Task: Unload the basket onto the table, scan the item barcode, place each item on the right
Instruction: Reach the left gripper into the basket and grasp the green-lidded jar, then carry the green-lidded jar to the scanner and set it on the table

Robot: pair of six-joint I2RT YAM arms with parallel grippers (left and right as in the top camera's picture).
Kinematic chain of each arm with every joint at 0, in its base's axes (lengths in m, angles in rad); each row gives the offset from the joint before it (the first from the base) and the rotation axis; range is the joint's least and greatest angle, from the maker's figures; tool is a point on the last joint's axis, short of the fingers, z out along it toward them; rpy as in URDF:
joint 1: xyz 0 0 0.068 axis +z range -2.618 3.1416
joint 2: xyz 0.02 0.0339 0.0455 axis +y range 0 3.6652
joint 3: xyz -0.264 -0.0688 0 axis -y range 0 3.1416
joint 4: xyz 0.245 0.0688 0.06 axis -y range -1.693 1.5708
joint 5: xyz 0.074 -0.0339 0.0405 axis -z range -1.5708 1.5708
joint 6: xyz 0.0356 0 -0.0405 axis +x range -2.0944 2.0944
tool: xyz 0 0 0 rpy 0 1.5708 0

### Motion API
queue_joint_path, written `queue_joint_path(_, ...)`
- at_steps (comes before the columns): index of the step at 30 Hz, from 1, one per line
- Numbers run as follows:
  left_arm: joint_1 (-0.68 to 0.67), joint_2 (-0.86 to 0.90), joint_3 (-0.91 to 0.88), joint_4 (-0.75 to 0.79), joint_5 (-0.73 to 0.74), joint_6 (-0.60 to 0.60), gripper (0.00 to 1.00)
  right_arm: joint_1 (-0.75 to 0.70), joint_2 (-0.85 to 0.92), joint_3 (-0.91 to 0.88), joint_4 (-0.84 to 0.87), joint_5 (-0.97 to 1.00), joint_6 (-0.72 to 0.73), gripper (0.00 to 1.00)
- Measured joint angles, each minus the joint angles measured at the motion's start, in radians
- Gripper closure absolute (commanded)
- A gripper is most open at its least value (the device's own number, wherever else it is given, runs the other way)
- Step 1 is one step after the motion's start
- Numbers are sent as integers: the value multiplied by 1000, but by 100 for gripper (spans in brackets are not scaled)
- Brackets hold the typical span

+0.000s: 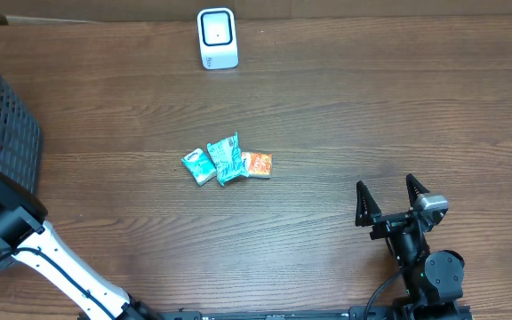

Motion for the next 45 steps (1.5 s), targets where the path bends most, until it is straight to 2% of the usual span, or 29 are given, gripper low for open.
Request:
queue_joint_path(6,0,0,0,10,-2,11,27,0,0,0,0,0,-1,0)
queue_joint_path(9,0,0,0,4,0,15,34,0,0,0,0,0,-1,0)
queue_joint_path(14,0,0,5,-10,0,16,38,0,0,0,0,0,0,0)
queue_joint_path(23,0,-63,16,-40,0,16,39,0,0,0,0,0,0,0)
queue_joint_path(26,0,-204,18,-46,4,16,39,0,0,0,0,0,0,0)
queue_joint_path(29,0,-340,23,-66,41,16,45,0,0,0,0,0,-1,0)
queue_joint_path(34,-15,-591,50,-176,194,15,44,0,0,0,0,0,0,0)
queue_joint_path(39,-131,-708,61,-249,245,16,44,0,0,0,0,0,0,0)
queue_joint_path(45,-345,-704,62,-439,267,44,43,0,0,0,0,0,0,0)
